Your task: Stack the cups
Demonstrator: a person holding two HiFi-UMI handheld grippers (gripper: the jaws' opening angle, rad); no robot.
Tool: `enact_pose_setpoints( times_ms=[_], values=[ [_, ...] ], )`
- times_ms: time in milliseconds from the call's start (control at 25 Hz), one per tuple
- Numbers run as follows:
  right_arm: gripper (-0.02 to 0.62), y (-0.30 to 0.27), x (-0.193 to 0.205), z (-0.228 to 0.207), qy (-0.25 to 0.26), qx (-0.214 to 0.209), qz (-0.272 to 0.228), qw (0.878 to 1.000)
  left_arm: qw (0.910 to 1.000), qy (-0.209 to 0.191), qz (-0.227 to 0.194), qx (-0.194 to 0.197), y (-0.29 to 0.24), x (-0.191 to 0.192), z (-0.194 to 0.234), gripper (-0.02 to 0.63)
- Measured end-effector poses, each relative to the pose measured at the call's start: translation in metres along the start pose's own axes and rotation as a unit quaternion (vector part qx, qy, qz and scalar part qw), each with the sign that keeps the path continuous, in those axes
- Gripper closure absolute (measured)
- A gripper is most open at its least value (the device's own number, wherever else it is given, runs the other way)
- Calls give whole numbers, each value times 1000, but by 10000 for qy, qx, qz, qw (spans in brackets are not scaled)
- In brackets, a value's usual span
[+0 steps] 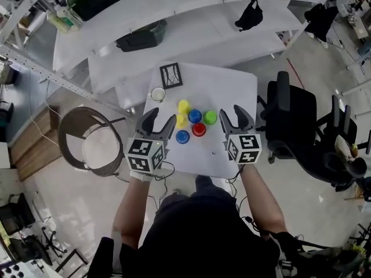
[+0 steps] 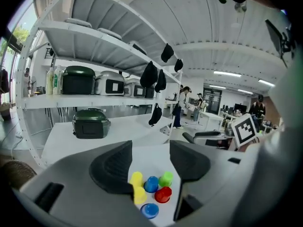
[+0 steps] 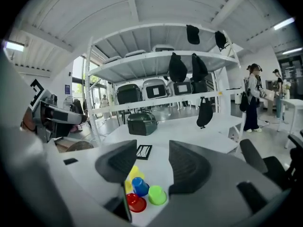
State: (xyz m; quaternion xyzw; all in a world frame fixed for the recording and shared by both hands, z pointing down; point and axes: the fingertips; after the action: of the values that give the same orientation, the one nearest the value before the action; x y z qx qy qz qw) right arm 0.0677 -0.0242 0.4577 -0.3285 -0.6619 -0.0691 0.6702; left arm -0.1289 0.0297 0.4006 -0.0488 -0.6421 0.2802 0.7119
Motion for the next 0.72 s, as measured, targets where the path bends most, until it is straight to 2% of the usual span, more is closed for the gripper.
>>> enact_pose_setpoints(
  times_ms=[320, 520, 720],
  values=[
    [387, -42, 50, -12, -154, -338, 496, 9981, 9957, 229, 844, -305, -38, 55, 16, 360],
    [386, -60, 96, -11, -323, -476, 959, 9937, 9933, 190, 1126, -150, -57, 70, 11, 360],
    [367, -77, 144, -1, -168, -540, 1516, 9868, 9911, 167, 1306, 182, -84, 89, 13, 360]
  ],
)
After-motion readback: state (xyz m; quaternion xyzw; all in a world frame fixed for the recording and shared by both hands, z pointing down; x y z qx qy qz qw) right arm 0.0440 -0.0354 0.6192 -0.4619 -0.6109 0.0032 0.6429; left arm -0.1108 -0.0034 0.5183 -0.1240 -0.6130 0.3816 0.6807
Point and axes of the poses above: the fingertips, and each gripper's own axes: y backward along the fingers, z to its left, x out of its underside, and after that the axes turned 3 degrees about y, right-handed
